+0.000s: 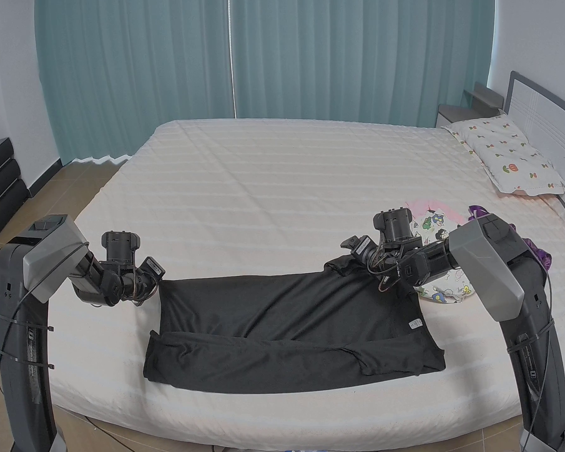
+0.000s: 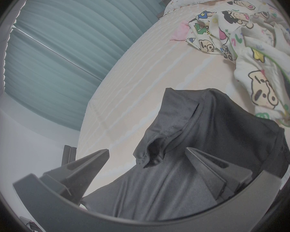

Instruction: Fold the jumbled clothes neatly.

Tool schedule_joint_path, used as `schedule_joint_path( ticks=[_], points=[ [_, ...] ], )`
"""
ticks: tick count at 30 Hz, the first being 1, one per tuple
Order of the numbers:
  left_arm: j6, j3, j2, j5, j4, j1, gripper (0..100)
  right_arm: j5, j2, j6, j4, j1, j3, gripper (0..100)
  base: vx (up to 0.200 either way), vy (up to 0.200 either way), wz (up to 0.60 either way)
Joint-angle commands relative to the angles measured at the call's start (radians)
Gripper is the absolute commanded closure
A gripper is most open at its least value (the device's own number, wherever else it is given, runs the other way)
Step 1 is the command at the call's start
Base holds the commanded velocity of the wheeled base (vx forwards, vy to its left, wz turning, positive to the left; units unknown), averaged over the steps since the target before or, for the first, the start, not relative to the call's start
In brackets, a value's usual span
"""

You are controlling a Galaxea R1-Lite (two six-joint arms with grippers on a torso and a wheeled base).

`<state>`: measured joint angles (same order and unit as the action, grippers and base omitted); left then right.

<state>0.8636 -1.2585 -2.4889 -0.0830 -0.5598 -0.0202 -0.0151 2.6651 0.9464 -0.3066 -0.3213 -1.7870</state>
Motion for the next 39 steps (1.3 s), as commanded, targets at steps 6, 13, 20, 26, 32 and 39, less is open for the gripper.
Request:
schedule_joint_path(
  ticks=[6, 13, 20, 26, 32, 39],
  points=[
    [0.0, 0.001, 0.002, 0.0, 0.0, 0.0, 100, -0.002, 0.084, 0.009, 0.03, -0.001, -0.106, 0, 0.0, 0.0, 0.0],
    [0.0, 0.002, 0.002, 0.002, 0.0, 0.0, 100, -0.023, 0.151, 0.04, 0.034, 0.001, -0.213, 0, 0.0, 0.0, 0.0],
    [0.0, 0.005, 0.004, 0.002, -0.002, 0.0, 100, -0.011, 0.154, 0.04, -0.112, -0.002, -0.213, 0, 0.0, 0.0, 0.0],
    [0.0, 0.007, 0.004, 0.002, -0.002, 0.0, 100, -0.013, 0.11, 0.037, -0.379, 0.004, -0.213, 0, 0.0, 0.0, 0.0],
    [0.0, 0.007, 0.004, 0.002, -0.002, 0.0, 100, 0.007, 0.107, -0.032, -0.411, 0.007, -0.213, 0, 0.0, 0.0, 0.0],
    [-0.003, 0.007, 0.002, 0.002, -0.002, 0.002, 100, -0.013, 0.217, -0.302, -0.468, -0.002, -0.213, 0, 0.0, 0.0, 0.0]
  ],
)
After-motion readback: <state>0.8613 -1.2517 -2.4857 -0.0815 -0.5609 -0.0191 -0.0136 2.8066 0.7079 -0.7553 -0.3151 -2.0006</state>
